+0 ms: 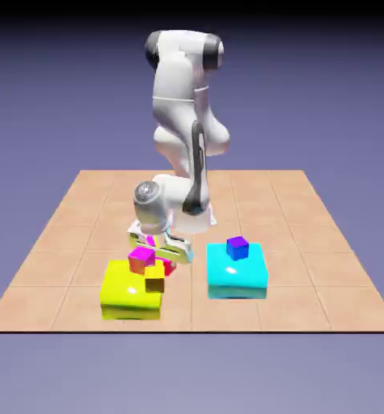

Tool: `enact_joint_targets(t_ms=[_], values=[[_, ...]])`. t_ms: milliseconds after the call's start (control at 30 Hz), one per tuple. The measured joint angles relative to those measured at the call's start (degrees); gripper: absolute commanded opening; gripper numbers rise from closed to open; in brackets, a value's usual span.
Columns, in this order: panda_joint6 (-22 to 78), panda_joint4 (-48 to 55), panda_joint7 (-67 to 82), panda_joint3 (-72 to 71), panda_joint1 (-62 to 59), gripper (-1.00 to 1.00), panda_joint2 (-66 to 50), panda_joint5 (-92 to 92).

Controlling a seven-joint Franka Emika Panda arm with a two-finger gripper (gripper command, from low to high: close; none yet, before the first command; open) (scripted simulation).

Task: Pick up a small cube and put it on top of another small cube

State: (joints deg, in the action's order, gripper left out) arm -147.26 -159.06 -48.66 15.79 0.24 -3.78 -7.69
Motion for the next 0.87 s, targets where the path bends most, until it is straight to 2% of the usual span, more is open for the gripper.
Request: enact_joint_targets(t_ms=[133, 200, 533, 600, 733, 767, 867], values=[[5.0, 0.8, -2.9, -0.6, -1.6, -1.00, 4.5, 2.5], [8.9, 2.4, -4.7, -4.8, 3.8, -1.00, 6.9, 1.6], [28.2, 10.7, -13.6, -25.6, 8.0, -1.00, 18.7, -2.4], [28.5, 10.8, -13.8, -26.0, 8.1, -1.00, 18.9, -2.4], [18.6, 6.4, -13.6, -26.8, 8.6, -1.00, 13.3, -3.1], [16.3, 5.4, -13.5, -26.9, 8.7, 1.00, 12.1, -3.3], [18.8, 6.5, -13.7, -26.7, 8.5, 1.00, 13.4, -2.9]])
